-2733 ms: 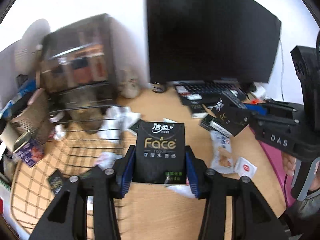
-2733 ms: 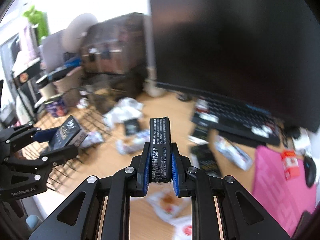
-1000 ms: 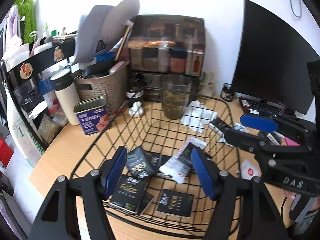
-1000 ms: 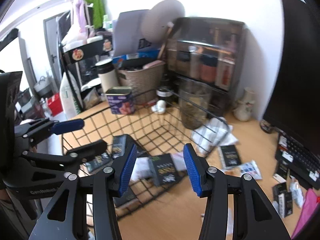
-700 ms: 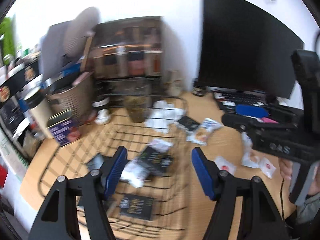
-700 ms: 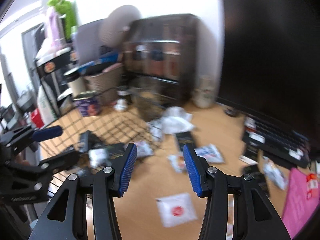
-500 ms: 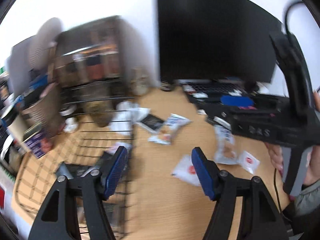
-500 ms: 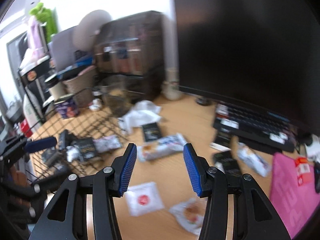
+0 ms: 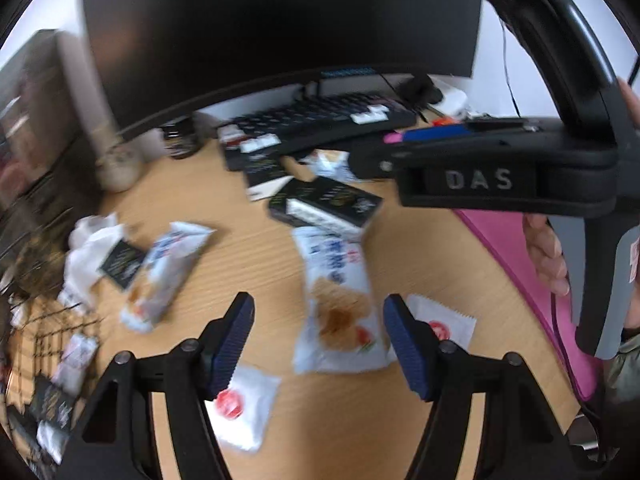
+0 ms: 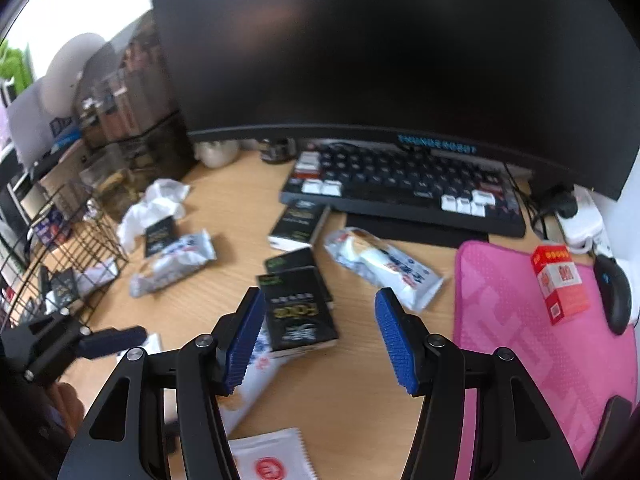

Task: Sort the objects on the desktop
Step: 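Move both open tools back over the desk items, then grasp a white snack-bar wrapper with the left tool while the right tool grasps a Face tissue pack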

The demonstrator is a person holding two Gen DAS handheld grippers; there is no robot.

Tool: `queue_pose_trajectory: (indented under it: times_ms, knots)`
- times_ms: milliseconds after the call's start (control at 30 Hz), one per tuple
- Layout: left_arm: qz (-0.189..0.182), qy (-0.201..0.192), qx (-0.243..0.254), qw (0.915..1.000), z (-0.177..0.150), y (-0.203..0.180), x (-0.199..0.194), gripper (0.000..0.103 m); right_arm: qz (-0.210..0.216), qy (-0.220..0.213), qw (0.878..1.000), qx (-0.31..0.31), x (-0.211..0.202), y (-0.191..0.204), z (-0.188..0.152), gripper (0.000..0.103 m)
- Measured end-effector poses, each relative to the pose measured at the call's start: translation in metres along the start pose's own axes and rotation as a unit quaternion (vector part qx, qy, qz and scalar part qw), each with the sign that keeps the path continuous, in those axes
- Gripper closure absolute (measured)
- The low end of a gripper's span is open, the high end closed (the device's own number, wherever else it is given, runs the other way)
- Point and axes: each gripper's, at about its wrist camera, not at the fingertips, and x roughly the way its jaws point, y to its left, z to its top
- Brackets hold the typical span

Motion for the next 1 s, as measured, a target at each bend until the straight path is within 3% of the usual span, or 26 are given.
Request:
queue_pose_trajectory:
  times_ms: [267, 367, 1000]
  knots:
    - [-0.007, 0.032, 0.004, 0.9995, 0.007, 0.001, 0.038, 0.032, 0.027, 0.023, 0.999, -0.007, 0.028, -0.001, 0.009, 0.046]
    - [-0.01, 0.044, 0.005, 0.999, 0.007, 0.005, 0.044, 0.061, 0.033, 0.029, 0.999, -0.009, 0.036, 0.001, 0.009, 0.046]
    - [0.019, 0.042, -0.034, 0.9984, -0.017, 0.048, 0.022, 0.062, 0.008, 0.081, 0.993, -0.083, 0.067, 0.035, -0.014, 0.046]
